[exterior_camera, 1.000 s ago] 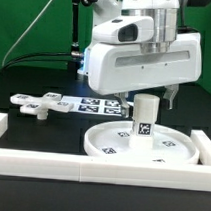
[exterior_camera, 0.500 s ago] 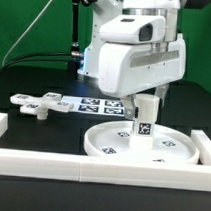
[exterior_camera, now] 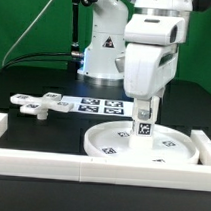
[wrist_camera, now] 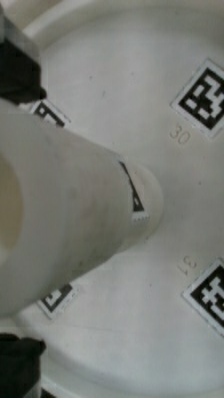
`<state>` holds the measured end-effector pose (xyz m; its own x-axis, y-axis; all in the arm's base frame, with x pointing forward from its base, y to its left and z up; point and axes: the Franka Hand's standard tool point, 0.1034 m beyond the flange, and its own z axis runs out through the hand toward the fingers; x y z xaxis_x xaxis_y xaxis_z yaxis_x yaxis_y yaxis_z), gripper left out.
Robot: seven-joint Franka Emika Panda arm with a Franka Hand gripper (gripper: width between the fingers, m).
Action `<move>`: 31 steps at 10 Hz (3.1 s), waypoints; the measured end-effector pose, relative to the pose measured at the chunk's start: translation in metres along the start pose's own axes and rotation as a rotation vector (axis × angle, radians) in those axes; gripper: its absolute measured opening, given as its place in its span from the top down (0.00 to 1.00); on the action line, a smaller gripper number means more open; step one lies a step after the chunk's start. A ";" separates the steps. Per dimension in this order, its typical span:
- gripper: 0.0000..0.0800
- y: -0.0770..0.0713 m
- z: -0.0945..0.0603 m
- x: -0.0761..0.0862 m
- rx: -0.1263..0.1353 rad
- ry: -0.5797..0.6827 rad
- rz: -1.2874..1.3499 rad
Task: Assemble round table
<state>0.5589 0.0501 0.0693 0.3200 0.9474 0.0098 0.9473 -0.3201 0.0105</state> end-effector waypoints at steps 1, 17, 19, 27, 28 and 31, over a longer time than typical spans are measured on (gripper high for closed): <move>0.19 0.000 0.000 -0.001 0.001 -0.007 -0.044; 0.49 0.001 0.001 -0.010 0.015 -0.033 0.058; 0.49 0.000 0.001 -0.009 0.013 -0.031 0.249; 0.49 -0.001 0.001 -0.012 0.078 -0.006 1.053; 0.49 -0.001 0.001 -0.012 0.078 -0.007 1.111; 0.49 -0.002 0.002 -0.013 0.084 -0.008 1.487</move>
Offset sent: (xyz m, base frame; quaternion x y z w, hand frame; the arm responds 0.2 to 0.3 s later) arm -0.0007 0.0020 0.0017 0.0023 -0.0039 -0.1234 0.9923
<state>0.5528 0.0389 0.0674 0.9701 -0.2385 -0.0458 -0.2410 -0.9686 -0.0606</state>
